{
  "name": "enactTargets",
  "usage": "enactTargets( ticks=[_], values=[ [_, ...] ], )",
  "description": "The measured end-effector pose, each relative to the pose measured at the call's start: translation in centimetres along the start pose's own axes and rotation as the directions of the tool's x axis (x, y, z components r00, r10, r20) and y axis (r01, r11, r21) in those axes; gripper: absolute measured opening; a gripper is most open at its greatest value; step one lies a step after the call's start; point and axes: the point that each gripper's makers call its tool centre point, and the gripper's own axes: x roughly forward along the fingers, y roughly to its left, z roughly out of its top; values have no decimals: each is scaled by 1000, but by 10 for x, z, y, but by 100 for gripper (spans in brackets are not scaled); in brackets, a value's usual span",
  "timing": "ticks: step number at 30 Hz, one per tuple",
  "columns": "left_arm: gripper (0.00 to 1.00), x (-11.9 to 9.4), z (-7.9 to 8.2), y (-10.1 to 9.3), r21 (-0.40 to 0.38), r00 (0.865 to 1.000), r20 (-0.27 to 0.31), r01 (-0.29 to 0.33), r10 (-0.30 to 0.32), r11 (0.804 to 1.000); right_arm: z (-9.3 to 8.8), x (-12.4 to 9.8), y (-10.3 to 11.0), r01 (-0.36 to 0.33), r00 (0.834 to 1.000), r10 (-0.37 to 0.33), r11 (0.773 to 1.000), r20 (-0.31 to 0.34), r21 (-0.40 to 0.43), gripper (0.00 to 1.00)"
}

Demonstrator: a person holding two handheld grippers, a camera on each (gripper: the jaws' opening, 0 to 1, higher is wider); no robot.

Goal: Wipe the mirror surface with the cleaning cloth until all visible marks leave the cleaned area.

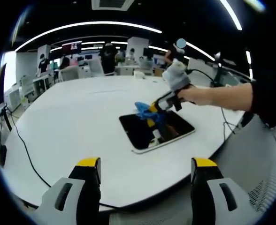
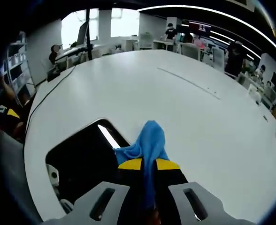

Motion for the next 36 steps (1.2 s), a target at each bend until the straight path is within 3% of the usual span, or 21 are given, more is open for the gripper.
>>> enactTargets(
  ticks=[19,36],
  values=[
    [77,0,0,-1,2,1000,2,5,-5,1000,-18,-15,-21,41,999,-40,998,-20,47,4],
    [76,0,1,-1,1,1000,6,5,-5,1000,-20,-16,-23,51,999,-49,994,-20,99,4]
  ],
)
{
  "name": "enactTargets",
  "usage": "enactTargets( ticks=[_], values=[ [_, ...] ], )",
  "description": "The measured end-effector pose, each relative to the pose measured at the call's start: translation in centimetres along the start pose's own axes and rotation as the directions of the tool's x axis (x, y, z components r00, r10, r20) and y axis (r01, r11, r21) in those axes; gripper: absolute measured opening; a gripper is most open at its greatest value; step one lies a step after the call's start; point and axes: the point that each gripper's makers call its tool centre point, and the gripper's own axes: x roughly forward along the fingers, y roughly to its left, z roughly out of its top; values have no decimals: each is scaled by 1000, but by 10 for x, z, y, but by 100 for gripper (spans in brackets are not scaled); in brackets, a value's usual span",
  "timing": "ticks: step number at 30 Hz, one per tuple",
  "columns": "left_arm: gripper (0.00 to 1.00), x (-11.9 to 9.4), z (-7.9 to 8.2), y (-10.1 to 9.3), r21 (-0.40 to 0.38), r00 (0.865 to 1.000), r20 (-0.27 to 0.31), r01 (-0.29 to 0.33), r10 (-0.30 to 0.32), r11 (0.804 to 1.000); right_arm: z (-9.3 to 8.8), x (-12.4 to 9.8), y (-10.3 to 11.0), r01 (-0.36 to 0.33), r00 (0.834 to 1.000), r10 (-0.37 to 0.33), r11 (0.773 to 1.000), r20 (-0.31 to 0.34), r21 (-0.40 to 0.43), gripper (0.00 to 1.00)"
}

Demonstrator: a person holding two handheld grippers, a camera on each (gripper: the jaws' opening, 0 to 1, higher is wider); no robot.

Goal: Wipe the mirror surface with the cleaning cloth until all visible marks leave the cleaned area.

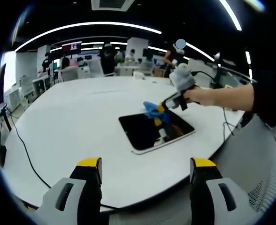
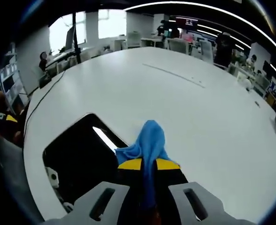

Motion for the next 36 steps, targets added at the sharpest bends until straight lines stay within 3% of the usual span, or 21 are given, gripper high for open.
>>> enactTargets(
  ticks=[16,36],
  values=[
    [76,0,0,0,-1,1000,1,-3,3,1000,-7,-7,7,-22,1000,22,999,4,26,4],
    [76,-1,1,0,0,1000,6,-4,4,1000,-18,-19,24,-59,998,59,998,-23,-10,4]
  ],
)
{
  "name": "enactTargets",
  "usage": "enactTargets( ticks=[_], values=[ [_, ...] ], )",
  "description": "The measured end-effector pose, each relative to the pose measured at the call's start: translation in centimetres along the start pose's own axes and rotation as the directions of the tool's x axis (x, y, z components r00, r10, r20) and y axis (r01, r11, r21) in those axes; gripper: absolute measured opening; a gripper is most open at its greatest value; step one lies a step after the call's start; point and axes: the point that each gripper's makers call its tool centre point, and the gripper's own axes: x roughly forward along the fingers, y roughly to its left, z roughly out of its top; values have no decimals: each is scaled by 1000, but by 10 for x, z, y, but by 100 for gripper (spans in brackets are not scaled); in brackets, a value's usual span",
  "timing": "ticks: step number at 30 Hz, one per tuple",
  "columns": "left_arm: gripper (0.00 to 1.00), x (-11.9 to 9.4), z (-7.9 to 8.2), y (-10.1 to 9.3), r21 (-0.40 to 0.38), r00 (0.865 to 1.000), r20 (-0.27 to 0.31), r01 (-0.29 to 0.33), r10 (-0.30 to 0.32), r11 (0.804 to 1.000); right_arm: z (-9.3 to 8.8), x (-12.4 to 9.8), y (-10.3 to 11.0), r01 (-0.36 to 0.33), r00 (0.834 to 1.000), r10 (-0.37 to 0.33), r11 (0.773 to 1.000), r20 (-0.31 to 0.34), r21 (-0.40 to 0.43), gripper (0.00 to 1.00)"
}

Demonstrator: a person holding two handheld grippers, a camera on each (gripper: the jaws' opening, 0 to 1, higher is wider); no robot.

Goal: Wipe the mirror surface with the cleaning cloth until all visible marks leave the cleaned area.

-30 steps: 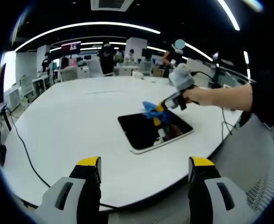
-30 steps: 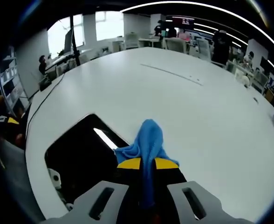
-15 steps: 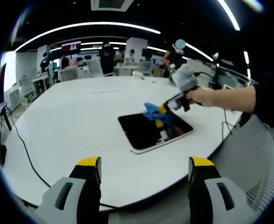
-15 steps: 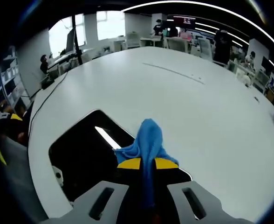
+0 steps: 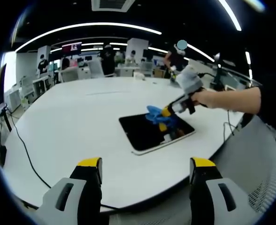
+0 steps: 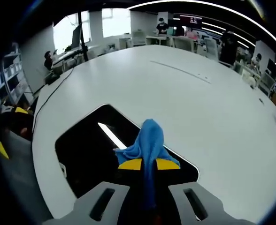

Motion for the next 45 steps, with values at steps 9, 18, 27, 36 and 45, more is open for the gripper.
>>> enactTargets(
  ticks=[9,18,27,36,45],
  values=[
    [76,0,0,0,-2,1000,0,-2,2,1000,-4,-4,6,2,1000,-2,1000,-2,-10,4],
    [76,0,0,0,-4,1000,0,-1,1,1000,-10,-9,16,-6,1000,6,1000,-5,-6,4],
    [76,0,0,1,-2,1000,-1,-3,3,1000,-13,-12,20,7,1000,-7,1000,-5,-8,4],
    [76,0,-1,0,-2,1000,-9,0,0,1000,-20,-17,26,-8,1000,8,1000,-3,-14,4],
    [74,0,2,-1,1,1000,8,3,-3,1000,-23,-19,30,-11,1000,12,1000,3,-29,4]
  ],
)
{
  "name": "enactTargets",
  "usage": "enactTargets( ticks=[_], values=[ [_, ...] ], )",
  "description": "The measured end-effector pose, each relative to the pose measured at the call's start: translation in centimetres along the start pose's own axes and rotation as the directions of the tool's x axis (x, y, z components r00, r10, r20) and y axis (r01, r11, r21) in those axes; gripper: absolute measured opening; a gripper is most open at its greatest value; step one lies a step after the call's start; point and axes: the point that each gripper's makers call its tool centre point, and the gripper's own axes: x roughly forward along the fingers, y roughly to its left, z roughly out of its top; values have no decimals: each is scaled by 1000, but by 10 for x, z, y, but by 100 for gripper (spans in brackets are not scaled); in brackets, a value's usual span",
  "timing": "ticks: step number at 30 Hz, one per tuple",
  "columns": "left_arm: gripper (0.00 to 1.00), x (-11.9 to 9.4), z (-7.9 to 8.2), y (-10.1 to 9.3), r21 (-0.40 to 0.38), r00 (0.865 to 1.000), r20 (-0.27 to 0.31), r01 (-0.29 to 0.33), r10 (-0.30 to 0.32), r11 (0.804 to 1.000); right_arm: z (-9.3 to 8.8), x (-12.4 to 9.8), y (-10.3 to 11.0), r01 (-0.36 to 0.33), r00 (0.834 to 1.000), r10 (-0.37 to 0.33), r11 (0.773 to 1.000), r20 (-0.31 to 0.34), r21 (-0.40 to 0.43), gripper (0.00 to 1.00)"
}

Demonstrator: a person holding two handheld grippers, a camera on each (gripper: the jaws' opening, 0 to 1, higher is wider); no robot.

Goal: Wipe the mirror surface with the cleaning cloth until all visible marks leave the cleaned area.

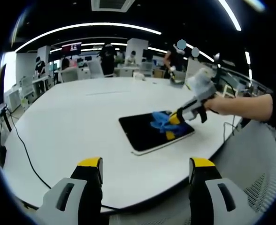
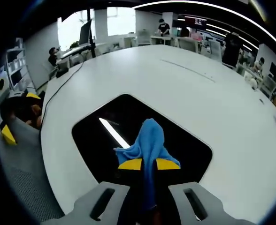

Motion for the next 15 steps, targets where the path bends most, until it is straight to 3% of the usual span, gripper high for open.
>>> enactTargets(
  ticks=[15],
  values=[
    [74,0,0,1,-4,1000,2,-12,12,1000,-7,-1,2,-53,998,53,999,-18,9,4]
  ],
)
